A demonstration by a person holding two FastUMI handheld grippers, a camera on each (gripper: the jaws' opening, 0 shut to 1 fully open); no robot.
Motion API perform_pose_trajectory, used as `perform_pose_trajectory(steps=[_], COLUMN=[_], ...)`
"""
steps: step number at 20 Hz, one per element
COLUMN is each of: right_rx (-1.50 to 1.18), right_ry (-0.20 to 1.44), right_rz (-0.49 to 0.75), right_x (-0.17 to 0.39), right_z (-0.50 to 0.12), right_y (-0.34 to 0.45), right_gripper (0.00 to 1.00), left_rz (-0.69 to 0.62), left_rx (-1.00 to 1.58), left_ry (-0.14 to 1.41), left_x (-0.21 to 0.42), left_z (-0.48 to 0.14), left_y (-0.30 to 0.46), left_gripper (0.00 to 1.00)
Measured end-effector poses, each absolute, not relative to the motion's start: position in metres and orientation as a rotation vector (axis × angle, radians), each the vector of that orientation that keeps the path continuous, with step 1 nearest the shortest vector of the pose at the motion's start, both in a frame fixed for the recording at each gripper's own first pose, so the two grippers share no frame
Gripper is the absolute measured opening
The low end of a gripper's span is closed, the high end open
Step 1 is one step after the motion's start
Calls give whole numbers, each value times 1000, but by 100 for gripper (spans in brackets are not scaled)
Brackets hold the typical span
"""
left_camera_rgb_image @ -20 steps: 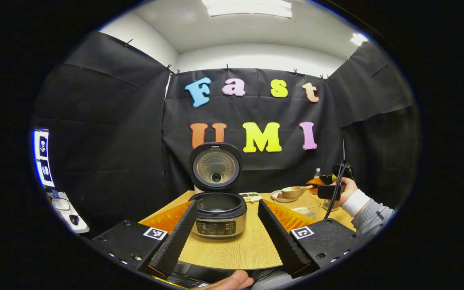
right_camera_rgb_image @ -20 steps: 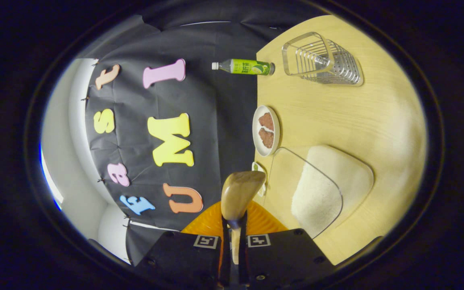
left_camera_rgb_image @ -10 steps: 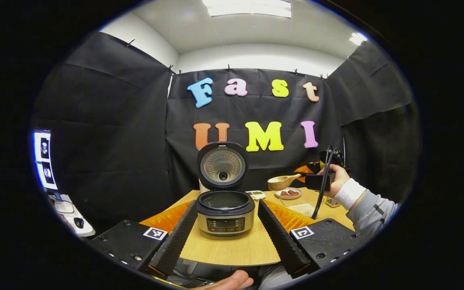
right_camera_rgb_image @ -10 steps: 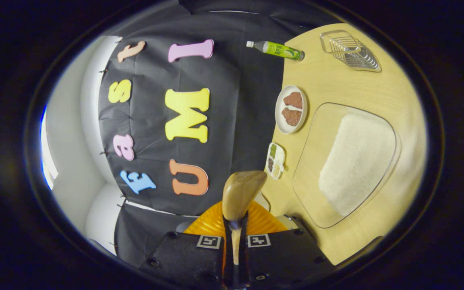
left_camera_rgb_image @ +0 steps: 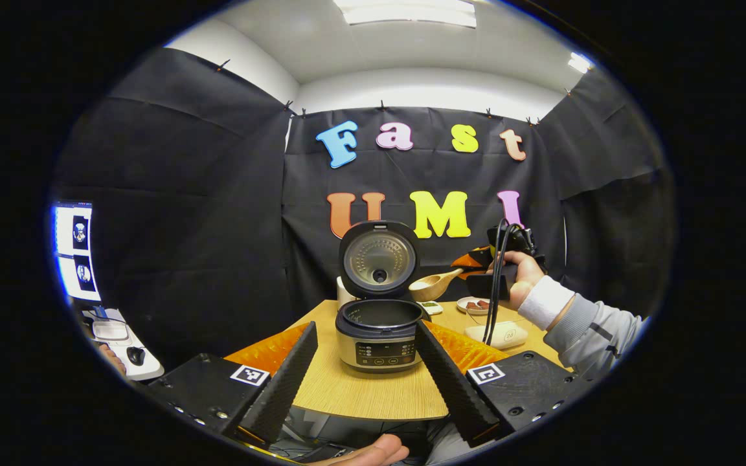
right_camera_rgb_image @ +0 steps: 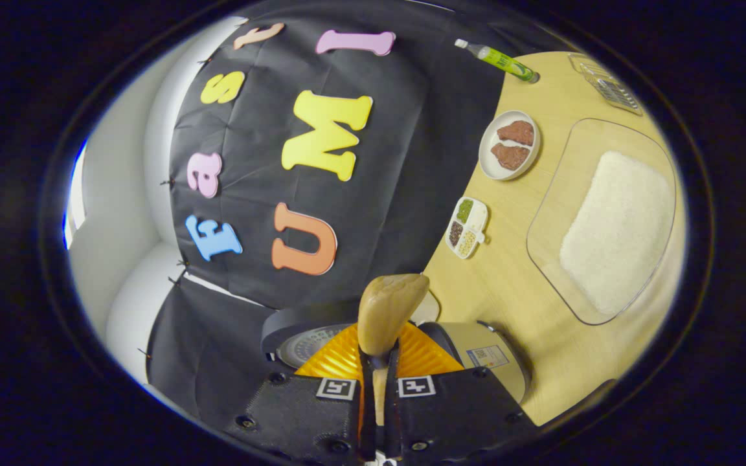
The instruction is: Close the left gripper, press the button to open the rice cooker; take a wooden spoon from the chopstick holder with the right hand, scoop a spoonful of rice and pour it into the rice cooker, then put the wooden spoon back into the chopstick holder.
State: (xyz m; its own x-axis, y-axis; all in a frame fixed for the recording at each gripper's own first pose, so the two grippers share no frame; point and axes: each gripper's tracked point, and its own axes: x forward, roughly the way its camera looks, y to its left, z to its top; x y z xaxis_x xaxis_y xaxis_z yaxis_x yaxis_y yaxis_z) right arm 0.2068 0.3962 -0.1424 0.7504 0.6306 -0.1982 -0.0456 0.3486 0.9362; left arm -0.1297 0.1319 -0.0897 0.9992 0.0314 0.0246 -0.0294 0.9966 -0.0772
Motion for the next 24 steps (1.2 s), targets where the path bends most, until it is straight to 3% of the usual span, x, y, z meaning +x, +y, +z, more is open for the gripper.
perform_pose_trajectory(steps=[8, 20, 24], right_rx=[611, 237, 74], right_ry=[368, 137, 4], right_rz=[538, 573, 642], right_x=[193, 161, 143], right_z=[-108, -89, -74], right_y=[442, 472, 492], right_gripper=[10, 10, 10], left_rz=[44, 83, 59], left_rx=[-120, -151, -160], left_ry=[-13, 1, 6], left_x=[-136, -132, -131], left_z=[-99, -113, -115], left_y=[153, 173, 166], left_gripper=[97, 95, 94])
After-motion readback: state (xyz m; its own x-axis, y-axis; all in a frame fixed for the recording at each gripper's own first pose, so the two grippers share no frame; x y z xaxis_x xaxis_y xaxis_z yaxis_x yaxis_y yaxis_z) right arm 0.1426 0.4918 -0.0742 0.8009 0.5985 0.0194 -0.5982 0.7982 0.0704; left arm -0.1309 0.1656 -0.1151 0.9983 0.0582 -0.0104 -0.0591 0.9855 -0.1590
